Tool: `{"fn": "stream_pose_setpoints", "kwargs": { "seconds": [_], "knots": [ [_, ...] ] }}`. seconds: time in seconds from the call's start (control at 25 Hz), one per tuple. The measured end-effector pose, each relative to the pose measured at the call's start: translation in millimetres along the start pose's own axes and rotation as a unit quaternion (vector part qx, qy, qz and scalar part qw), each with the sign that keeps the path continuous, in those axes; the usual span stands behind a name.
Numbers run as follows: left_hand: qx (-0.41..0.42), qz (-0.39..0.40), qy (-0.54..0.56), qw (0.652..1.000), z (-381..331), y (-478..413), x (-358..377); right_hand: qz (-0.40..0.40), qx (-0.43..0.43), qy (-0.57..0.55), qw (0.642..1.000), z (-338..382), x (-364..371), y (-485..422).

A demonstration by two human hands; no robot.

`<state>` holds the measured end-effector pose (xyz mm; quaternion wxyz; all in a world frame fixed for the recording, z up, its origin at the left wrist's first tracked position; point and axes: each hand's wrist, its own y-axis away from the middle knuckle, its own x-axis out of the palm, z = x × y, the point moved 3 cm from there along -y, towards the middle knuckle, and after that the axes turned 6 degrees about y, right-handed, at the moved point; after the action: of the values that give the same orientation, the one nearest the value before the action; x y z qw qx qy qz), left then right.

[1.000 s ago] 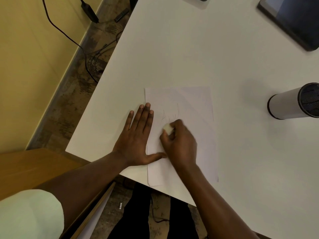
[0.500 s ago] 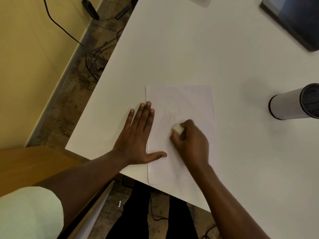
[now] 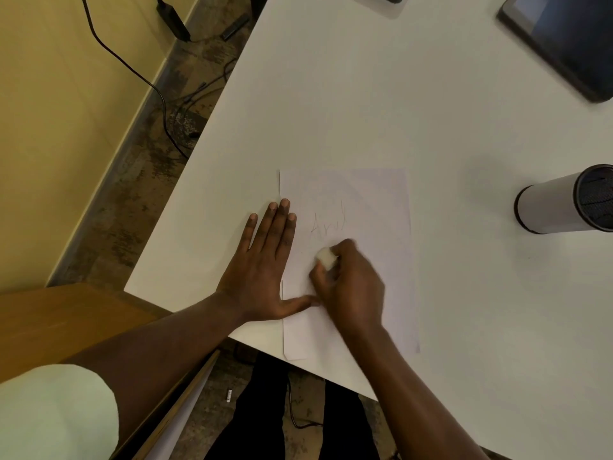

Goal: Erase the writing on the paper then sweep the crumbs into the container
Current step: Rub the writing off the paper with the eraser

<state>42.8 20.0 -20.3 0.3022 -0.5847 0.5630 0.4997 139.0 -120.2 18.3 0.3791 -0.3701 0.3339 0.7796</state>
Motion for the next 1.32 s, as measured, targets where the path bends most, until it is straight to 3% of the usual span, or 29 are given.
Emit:
{"fn": "stream_pose_setpoints", "kwargs": {
  "seconds": [0.08,0.2,0.28,0.44,0.6,0.76,0.8,0.96,1.16,1.32],
  "knots": [
    [0.0,0.001,0.002,1.0,0.2,-0.6,0.3,0.006,-0.031,0.008,0.999,-0.2,0.7,3.3],
    [-0.004,0.003,-0.001,1.0,-0.8,-0.9,-1.0,-0.037,0.073,-0.001,0.997,-30.4,-19.5,-25.9],
    [-0.005,0.004,-0.001,1.0,-1.0,-0.9,-1.6,-0.044,0.091,-0.017,0.995,-30.6,-20.6,-28.8],
    [-0.001,0.0,0.006,1.0,-1.9,-0.7,-1.8,0.025,-0.054,0.02,0.998,-8.9,-5.2,-1.8],
    [-0.002,0.001,-0.002,1.0,-1.7,-0.7,-2.4,-0.037,0.07,0.007,0.997,-48.7,-30.9,-27.5],
    [-0.006,0.001,-0.002,1.0,-1.1,-0.7,-0.9,0.025,-0.077,0.043,0.996,-17.9,-10.6,-0.6],
    [-0.005,0.002,-0.002,1.0,-1.1,-0.5,-0.5,0.019,-0.078,0.048,0.996,-22.4,-12.8,-1.6],
    [-0.003,0.001,0.001,1.0,-1.2,-0.9,-1.0,-0.038,0.069,0.028,0.997,-55.4,-35.3,-27.3],
    [-0.003,0.002,0.006,1.0,-1.2,-0.5,-0.3,0.041,-0.089,0.018,0.995,-9.0,-3.4,-1.7],
    [-0.002,0.004,0.0,1.0,-1.2,-0.8,-0.9,-0.014,0.035,-0.031,0.999,-35.7,-21.7,-31.1]
  ]
}}
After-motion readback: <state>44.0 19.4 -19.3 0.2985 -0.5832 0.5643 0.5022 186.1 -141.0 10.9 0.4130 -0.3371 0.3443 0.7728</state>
